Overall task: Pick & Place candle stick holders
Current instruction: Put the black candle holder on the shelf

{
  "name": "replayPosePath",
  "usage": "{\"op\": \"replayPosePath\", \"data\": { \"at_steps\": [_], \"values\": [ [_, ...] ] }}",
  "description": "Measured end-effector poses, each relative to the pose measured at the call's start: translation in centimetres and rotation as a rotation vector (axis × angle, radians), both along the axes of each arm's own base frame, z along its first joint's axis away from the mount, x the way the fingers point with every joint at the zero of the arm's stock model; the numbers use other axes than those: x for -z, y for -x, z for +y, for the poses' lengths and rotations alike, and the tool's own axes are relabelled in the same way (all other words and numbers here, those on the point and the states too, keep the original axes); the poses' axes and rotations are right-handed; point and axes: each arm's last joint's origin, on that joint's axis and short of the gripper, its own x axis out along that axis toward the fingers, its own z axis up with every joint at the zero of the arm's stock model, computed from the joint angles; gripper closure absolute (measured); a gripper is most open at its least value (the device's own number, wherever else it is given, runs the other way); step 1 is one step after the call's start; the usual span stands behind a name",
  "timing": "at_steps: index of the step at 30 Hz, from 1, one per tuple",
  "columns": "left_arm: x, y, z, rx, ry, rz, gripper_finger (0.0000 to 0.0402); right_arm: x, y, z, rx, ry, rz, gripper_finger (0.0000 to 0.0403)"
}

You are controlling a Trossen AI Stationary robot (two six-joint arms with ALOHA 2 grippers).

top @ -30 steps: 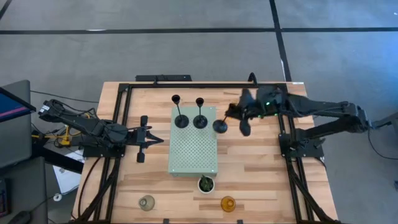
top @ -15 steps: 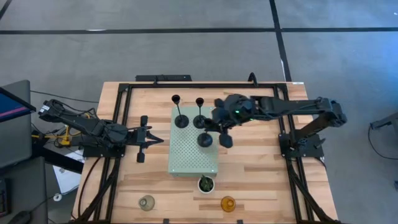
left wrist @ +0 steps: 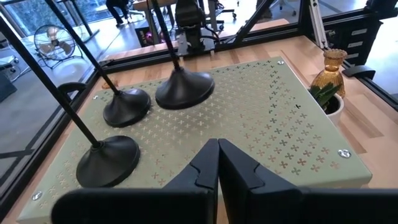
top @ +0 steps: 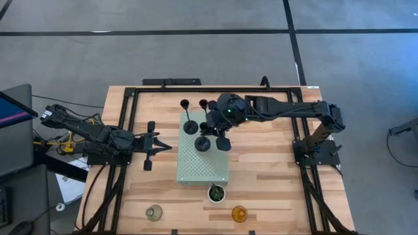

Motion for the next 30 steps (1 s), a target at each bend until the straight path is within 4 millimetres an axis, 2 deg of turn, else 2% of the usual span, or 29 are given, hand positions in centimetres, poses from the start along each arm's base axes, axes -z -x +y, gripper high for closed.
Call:
{"op": "replayPosePath", "data": {
  "at_steps": [7,14,20,30],
  "values": [
    [0.1,-0.1,0.0,0.0,-0.002,0.006,0.0394,-0.4,0.5,0.8,-0.002,-0.02,0.008,0.0388],
    [0.1,-0.2,-0.1,0.0,-0.005,0.012,0.0394,0.0,1.2,1.6,0.051,-0.042,0.098,0.0388],
    [0.2,-0.2,-0.1,0.0,-0.005,0.014,0.0394,0.1,1.5,3.1,0.085,-0.039,0.128,0.0388],
    [0.2,-0.2,-0.1,0.0,-0.005,0.014,0.0395,-0.2,1.4,4.7,0.115,0.013,0.08,0.0388]
  ]
}}
